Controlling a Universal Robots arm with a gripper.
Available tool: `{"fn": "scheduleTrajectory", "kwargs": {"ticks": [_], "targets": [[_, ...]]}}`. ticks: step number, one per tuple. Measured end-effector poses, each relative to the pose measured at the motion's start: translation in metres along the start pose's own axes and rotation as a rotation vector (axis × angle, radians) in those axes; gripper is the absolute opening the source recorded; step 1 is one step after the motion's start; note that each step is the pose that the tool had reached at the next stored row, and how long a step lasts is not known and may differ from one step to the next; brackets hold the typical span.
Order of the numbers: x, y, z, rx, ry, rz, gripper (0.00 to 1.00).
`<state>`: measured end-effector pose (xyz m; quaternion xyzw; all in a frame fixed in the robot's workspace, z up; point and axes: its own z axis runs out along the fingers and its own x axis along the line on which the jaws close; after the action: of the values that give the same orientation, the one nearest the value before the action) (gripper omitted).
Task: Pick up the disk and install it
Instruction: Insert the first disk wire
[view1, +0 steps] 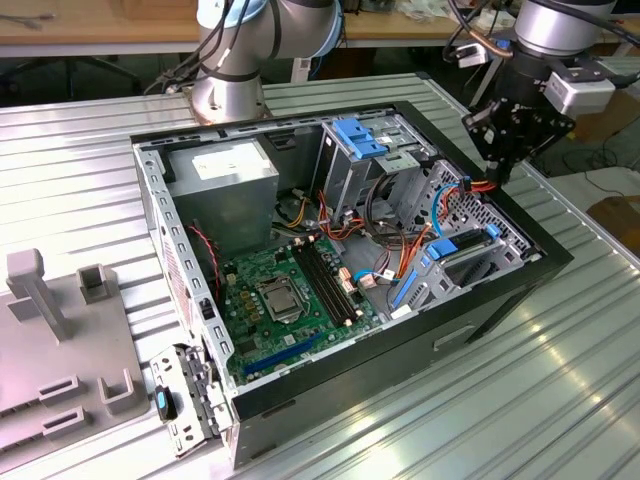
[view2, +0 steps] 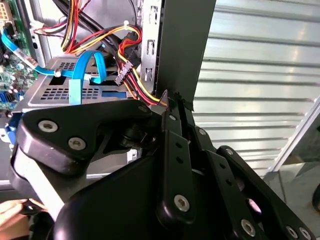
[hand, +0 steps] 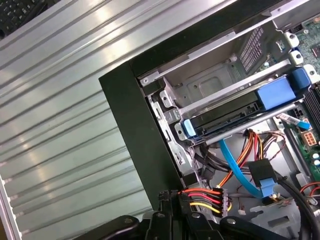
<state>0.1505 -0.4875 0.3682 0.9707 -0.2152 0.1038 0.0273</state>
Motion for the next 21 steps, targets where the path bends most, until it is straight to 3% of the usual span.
{"fn": "scheduleTrajectory", "kwargs": {"ticks": [21], "targets": [[0.0000,0.0000,0.0000,-0.0627,-0.0025,0.288,0.17]]}}
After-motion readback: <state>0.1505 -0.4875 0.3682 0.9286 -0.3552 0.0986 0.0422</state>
